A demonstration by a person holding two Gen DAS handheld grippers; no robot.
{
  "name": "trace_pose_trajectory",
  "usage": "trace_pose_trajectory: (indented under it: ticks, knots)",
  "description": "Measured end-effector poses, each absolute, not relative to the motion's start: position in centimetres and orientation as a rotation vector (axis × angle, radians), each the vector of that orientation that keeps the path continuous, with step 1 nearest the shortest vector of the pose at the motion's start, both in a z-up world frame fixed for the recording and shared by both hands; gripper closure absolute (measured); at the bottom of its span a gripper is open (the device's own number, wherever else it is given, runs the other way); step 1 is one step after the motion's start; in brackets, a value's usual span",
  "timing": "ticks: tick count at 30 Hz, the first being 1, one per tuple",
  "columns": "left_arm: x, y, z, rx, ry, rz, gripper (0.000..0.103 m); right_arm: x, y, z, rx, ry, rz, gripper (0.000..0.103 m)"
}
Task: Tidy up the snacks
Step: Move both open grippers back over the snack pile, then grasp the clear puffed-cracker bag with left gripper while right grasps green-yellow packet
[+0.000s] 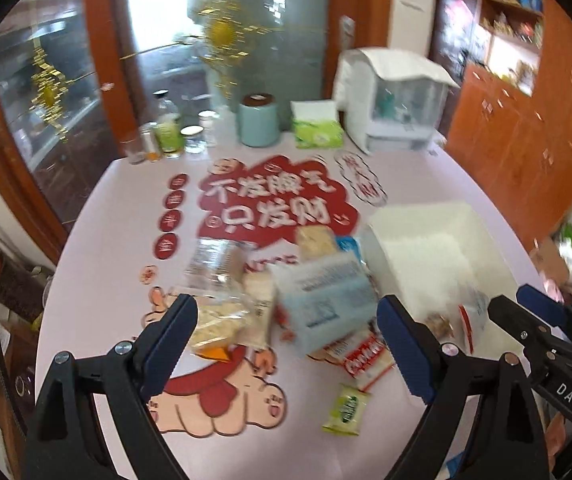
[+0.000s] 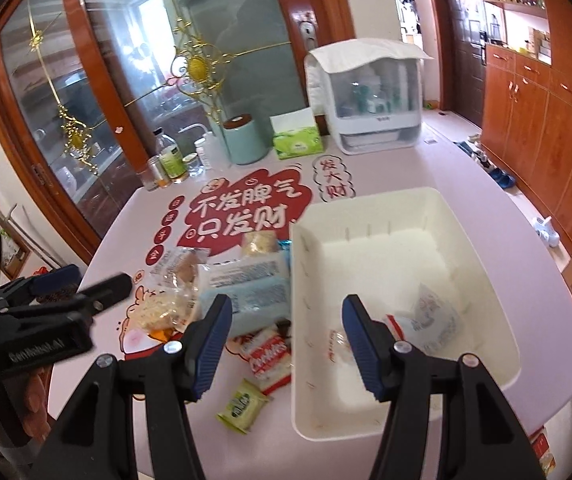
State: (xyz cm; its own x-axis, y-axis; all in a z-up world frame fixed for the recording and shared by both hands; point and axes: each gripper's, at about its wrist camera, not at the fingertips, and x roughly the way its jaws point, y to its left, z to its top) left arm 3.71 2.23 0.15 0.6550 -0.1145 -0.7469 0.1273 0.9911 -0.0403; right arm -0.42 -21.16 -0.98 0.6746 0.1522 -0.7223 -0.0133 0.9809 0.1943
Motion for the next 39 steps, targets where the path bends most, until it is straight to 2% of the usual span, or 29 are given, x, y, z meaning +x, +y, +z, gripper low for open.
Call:
trace_pose_trajectory:
  ticks: [9, 18, 27, 33, 39]
  knots:
    - [3.7, 10.2, -0.5, -0.003, 0.817, -0.001, 0.012, 1.6, -16.3, -1.4, 0.131, 0.86, 0.14, 0.045]
    - [5.6, 14.2, -4.3, 0.024, 0.957, -0.046, 0.012, 2.9, -11.0, -4.3, 0.078, 0.945, 0.22, 0.045]
    - [9.6, 13.4, -9.1, 0.213, 1.014, -0.29, 0.012, 2.8, -9.3, -10.6, 0.154, 1.146, 0.181, 0.045]
    - [12.9, 10.0, -13.3, 0.456, 1.061, -0.528, 0.012, 2.2, -10.1, -14.1, 0.245, 1.249, 0.074, 0.045]
    - [15.4, 7.2, -17.4, 0.57, 1.143, -0.665, 0.012, 0.7, -11.3, -17.6, 0.359, 1.333, -0.028, 0.045]
